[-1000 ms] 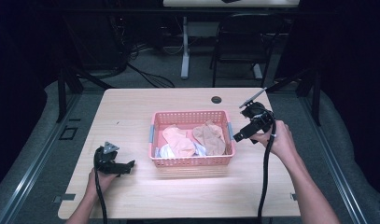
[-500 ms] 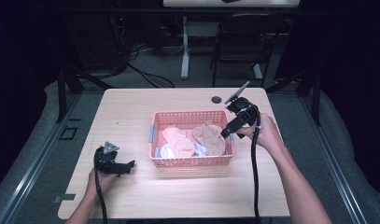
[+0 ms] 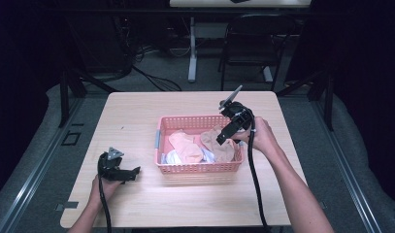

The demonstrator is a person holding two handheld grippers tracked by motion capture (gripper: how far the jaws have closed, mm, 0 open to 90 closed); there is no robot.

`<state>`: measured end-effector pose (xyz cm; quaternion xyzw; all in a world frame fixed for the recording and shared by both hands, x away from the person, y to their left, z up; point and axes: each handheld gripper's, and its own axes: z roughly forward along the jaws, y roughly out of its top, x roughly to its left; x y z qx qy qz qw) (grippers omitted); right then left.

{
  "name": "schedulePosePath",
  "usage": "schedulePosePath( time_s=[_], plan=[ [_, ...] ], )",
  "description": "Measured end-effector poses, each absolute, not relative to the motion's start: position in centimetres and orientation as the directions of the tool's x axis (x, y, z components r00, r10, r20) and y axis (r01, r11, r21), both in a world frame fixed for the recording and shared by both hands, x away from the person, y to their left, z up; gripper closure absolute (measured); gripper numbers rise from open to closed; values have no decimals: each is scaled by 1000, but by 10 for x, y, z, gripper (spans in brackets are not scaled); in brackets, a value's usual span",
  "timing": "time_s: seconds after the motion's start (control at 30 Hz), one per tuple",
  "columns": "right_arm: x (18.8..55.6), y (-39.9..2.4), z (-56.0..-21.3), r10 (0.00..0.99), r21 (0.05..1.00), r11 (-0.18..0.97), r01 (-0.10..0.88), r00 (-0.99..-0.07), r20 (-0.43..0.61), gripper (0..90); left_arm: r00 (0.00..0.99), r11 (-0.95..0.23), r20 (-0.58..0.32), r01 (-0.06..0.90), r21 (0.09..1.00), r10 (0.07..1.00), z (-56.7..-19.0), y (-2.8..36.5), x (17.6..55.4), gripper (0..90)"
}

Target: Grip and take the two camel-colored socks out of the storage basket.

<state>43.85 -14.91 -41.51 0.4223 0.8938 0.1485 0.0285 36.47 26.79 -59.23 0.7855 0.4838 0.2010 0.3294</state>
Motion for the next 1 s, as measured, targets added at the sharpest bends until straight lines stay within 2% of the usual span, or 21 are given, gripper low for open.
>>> schedulePosePath(
  time_s=[0.23,0.37,0.4,0.67,0.83,1.0],
  plan=[
    [448,-140,-431,748,208,629,749,-656,98,94,451,-315,-3,628,712,892,-592,268,365,0],
    [449,-141,-441,749,215,625,750,-654,104,131,452,-315,-3,627,712,892,-592,268,365,0],
    [448,-143,-452,765,243,599,763,-635,109,137,453,-316,-3,627,712,892,-592,268,365,0],
    [445,-151,-480,772,234,589,773,-624,117,190,454,-317,-3,627,712,891,-592,268,365,0],
    [443,-152,-489,781,239,575,782,-612,123,260,454,-317,-3,627,712,891,-592,268,365,0],
    [443,-152,-498,795,223,567,793,-598,101,390,453,-316,-3,627,712,891,-592,268,365,0]
  ],
)
